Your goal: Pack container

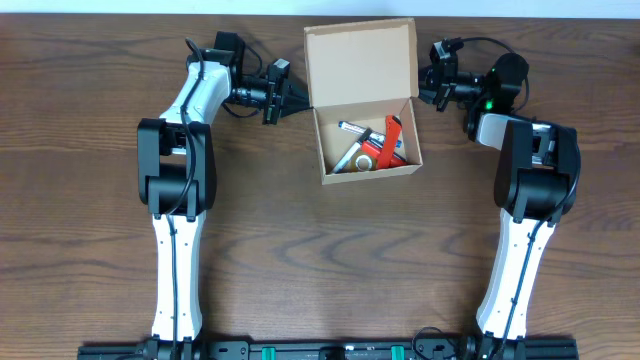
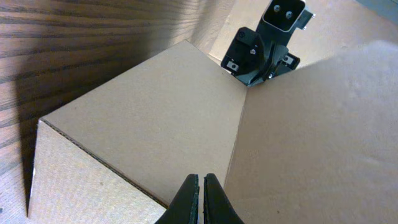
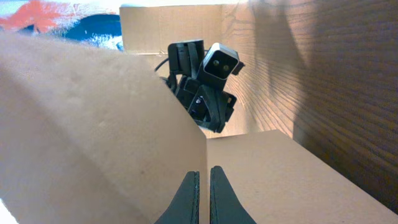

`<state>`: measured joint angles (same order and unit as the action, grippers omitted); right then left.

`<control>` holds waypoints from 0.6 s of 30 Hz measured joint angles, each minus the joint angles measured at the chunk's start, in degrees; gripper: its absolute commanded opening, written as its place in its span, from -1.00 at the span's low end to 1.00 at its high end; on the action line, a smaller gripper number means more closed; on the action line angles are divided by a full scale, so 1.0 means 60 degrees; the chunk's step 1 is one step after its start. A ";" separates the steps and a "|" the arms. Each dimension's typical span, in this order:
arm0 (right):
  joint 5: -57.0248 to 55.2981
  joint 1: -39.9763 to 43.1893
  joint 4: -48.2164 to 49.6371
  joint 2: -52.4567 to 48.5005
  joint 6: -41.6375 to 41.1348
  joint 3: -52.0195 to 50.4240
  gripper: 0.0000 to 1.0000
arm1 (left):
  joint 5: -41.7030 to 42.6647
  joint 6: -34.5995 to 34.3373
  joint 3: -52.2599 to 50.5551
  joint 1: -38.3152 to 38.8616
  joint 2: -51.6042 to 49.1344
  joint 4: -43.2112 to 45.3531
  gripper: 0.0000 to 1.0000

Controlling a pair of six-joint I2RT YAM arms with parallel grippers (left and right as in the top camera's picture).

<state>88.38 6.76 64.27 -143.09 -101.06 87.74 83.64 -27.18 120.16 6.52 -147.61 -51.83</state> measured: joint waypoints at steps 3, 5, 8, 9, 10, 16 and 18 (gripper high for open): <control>0.0004 0.0000 0.0350 0.0000 -0.0066 0.0004 -0.97 | 0.0000 0.0000 0.0000 0.0000 0.0000 0.0000 -0.89; 0.0000 -0.0004 0.0590 0.0000 -0.0127 0.0007 -0.97 | -0.0004 0.0004 0.0000 0.0000 0.0000 0.0000 -0.88; 0.0033 -0.0007 0.0772 0.0000 -0.0229 0.0011 -0.98 | 0.0000 0.0004 0.0000 -0.0004 0.0000 0.0000 -0.88; 0.0033 -0.0007 0.0780 0.0000 -0.0259 0.0011 -0.98 | 0.0000 0.0000 0.0000 -0.0007 0.0000 0.0000 -0.88; 0.0033 -0.0018 0.0772 0.0000 -0.0270 0.0011 -0.97 | 0.0000 0.0004 0.0000 -0.0015 0.0000 0.0000 -0.88; 0.0044 -0.0168 0.0772 0.0062 -0.0357 0.0011 -0.97 | -0.0004 0.0004 0.0000 -0.0222 0.0000 0.0135 -0.88; 0.0044 -0.0273 0.0765 0.0160 -0.0364 0.0011 -0.97 | 0.0000 0.0004 0.0000 -0.0361 0.0000 0.0193 -0.88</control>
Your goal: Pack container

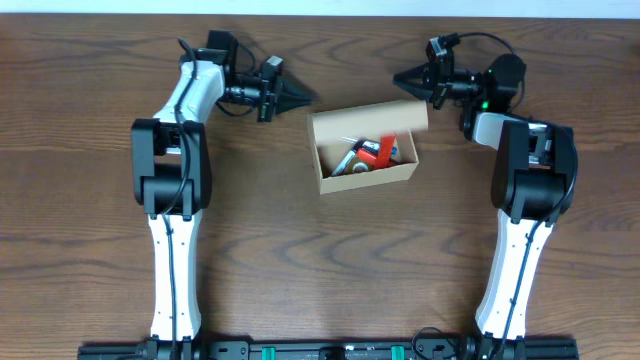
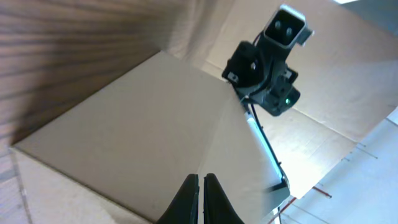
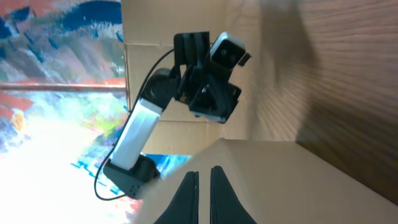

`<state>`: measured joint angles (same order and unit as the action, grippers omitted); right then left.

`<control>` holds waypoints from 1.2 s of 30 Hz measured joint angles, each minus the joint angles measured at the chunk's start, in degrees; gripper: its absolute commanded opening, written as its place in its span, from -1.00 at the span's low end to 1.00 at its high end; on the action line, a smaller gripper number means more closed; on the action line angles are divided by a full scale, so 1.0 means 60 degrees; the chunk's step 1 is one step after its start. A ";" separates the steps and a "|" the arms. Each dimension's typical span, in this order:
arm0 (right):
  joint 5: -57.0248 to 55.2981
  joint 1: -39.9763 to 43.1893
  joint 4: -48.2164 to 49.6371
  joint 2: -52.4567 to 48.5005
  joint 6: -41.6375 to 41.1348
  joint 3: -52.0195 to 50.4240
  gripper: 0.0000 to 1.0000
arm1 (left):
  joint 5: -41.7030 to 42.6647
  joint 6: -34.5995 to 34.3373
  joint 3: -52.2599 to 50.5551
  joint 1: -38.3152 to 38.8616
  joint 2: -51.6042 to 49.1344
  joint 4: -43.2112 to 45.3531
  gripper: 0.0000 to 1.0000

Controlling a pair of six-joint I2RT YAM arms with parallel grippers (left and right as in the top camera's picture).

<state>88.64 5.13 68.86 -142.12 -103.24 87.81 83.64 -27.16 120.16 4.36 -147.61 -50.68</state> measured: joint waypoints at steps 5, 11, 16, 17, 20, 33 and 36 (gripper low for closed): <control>-0.0004 -0.0299 -0.0164 0.0619 -0.0055 0.0000 -0.88 | 0.0000 0.0055 0.0000 -0.0346 0.0000 0.0022 -0.88; -0.0004 -0.0426 -0.0277 0.1632 -0.0182 0.0018 -0.14 | -0.0189 0.0619 0.0000 -0.0525 0.0066 0.0000 -0.82; -0.0007 -0.0415 -0.0106 0.2259 -0.0175 0.0033 0.14 | -0.1064 0.1366 -0.0004 -0.0521 0.0871 -0.0087 -0.62; -0.0004 -0.0415 -0.0036 0.2375 -0.0182 0.0033 0.22 | -0.1311 0.1512 -0.0004 -0.0514 0.1206 -0.0102 -0.55; -0.0015 -0.0412 0.0142 0.2871 -0.0193 0.0033 0.48 | -0.2328 0.1927 -0.0004 -0.0514 0.2703 -0.0368 -0.48; -0.0011 0.0029 0.0801 0.5992 -0.0055 0.0040 0.99 | -0.5592 0.2969 0.0215 -0.0437 0.8757 -0.1362 -0.88; -0.0015 0.0357 0.0816 0.6422 -0.0055 0.0051 0.98 | -0.5974 0.3013 0.0211 -0.0036 0.9286 -0.1443 -0.88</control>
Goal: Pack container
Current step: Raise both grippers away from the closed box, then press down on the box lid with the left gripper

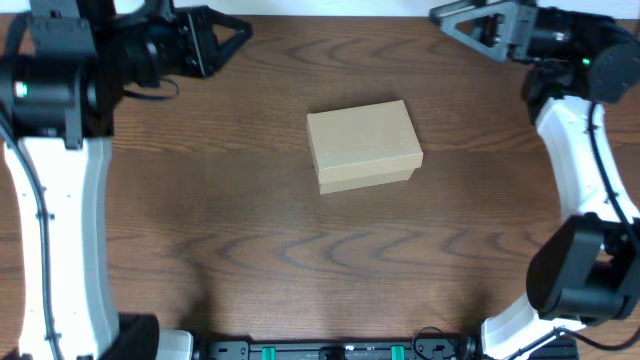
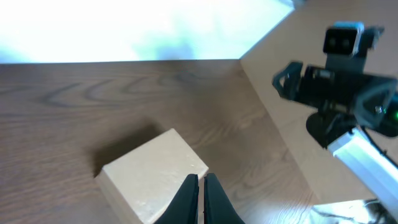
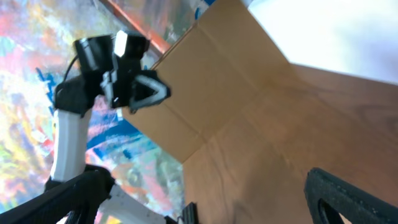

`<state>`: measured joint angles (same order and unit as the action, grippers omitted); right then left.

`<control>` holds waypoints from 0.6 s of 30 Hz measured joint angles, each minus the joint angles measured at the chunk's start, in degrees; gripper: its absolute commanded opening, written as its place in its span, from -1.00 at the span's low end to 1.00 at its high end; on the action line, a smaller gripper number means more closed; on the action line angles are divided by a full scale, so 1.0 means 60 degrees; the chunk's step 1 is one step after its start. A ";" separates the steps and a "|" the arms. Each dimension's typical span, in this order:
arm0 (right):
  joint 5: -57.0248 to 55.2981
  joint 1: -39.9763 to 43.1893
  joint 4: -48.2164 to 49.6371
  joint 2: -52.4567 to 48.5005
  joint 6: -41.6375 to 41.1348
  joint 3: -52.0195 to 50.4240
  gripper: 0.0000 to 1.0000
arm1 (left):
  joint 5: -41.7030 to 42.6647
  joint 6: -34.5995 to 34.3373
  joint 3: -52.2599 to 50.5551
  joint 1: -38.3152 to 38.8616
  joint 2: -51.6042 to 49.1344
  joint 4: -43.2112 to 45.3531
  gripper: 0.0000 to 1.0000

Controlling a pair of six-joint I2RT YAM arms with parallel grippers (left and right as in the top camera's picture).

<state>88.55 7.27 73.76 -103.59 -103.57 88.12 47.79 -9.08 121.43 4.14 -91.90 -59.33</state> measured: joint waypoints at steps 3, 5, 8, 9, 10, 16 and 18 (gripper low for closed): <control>0.0000 0.0412 -0.0098 0.0135 0.0004 0.0004 0.99 | -0.0849 0.0022 0.0000 0.0994 0.0364 -0.0211 -0.88; 0.0007 0.0656 -0.0448 0.0135 0.0011 0.0004 0.98 | -0.1661 0.0055 0.0004 0.1931 0.0466 -0.0466 -0.88; 0.0004 0.0991 -0.0834 0.0131 0.0022 0.0004 0.98 | -0.2765 0.0182 0.0007 0.3311 0.0277 -0.0867 -0.88; 0.0004 0.1078 -0.0856 0.0131 0.0022 0.0004 0.98 | -0.3013 0.0226 0.0011 0.3646 0.0124 -0.0951 -0.88; 0.0004 0.1133 -0.0856 0.0131 0.0022 0.0004 0.98 | -0.3228 0.0266 0.0015 0.3945 -0.0098 -0.1045 -0.88; 0.0004 0.1253 -0.0863 0.0131 0.0022 0.0004 0.98 | -0.4033 0.0310 -0.0004 0.4426 -0.2251 -0.1220 -0.88; 0.0004 0.1253 -0.0863 0.0131 0.0025 0.0004 0.98 | -0.4167 0.0313 -0.0029 0.4390 -0.2834 -0.1209 -0.88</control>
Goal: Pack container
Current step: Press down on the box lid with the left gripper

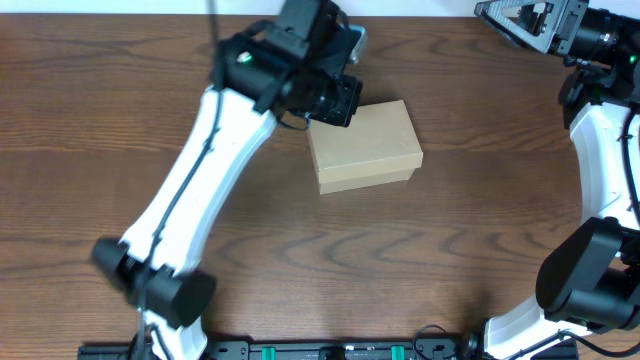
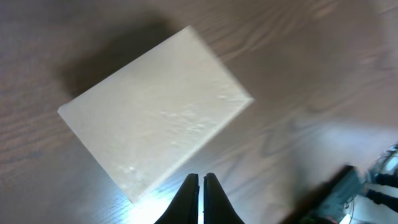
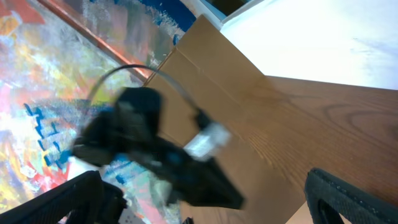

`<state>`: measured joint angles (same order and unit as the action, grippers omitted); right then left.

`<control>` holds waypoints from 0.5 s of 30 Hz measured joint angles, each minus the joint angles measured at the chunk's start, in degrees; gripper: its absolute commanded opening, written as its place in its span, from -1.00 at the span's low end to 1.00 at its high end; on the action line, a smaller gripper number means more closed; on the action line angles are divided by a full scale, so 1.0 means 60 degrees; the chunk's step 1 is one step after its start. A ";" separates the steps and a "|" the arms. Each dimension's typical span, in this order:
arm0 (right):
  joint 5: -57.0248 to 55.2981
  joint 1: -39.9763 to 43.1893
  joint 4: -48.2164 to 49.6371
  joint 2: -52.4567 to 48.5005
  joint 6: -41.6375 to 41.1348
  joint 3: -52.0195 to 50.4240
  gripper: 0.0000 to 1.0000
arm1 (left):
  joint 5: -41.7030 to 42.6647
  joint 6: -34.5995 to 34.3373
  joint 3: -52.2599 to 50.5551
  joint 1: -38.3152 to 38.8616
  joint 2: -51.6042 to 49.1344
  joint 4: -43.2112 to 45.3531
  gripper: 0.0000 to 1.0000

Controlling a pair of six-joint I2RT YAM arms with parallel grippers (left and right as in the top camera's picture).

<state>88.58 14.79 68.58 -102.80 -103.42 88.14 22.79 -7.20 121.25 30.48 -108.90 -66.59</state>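
Note:
The cardboard box (image 1: 365, 145) sits closed in the middle of the table, and its plain lid (image 2: 155, 115) fills the left wrist view. My left gripper (image 2: 200, 182) hangs above the box's near-left edge and points straight down. Its fingers are shut with nothing between them. In the overhead view the left arm's head (image 1: 330, 92) covers the box's upper left corner. My right gripper (image 1: 512, 18) is raised at the far right back corner, away from the box, and is open; its fingers (image 3: 348, 193) stand wide apart. The box's contents are hidden.
The wooden table (image 1: 450, 250) lies bare around the box. A cardboard panel (image 3: 211, 56) and a painted wall stand behind the table. The left arm (image 1: 200, 200) stretches diagonally across the left half of the table.
My left arm was raised at the far left back corner; now it is over the closed box, looking straight down on the lid. The right gripper stays raised and open.
The box first stood open with its lid flap laid back, and both shut grippers were at the flap's sides. Then the flap stood half over the contents. Later the box was closed and both arms were raised at the back corners. Now the left one hangs over the lid.

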 measured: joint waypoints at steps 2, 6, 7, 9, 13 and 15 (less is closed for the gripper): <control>0.0000 0.0000 0.0000 0.0000 0.0018 0.0000 0.98 | -0.0229 0.0000 -0.0007 -0.0011 -0.0452 0.0000 -0.88; 0.0000 0.0007 0.0000 0.0000 0.0073 0.0000 0.99 | -0.0510 0.0004 -0.0007 -0.0011 -0.1107 -0.0040 -0.88; 0.0000 0.0018 0.0004 0.0000 0.0073 0.0000 0.99 | -0.0510 0.0004 -0.0007 -0.0011 -0.1311 -0.0055 -0.88; 0.0000 0.0066 0.0000 0.0000 0.0076 0.0000 0.98 | -0.0455 0.0004 -0.0007 -0.0011 -0.1730 -0.0058 -0.89; 0.0000 0.0240 -0.0011 0.0000 0.0076 0.0000 0.99 | -0.0328 0.0004 -0.0007 -0.0004 -0.2430 -0.0058 -0.88; 0.0000 0.0357 -0.0033 0.0000 0.0076 0.0000 0.98 | -0.0321 0.0004 -0.0007 0.0011 -0.2597 -0.0076 -0.89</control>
<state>88.58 16.93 68.38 -102.80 -102.96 88.14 20.86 -7.18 121.21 30.55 -124.49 -67.05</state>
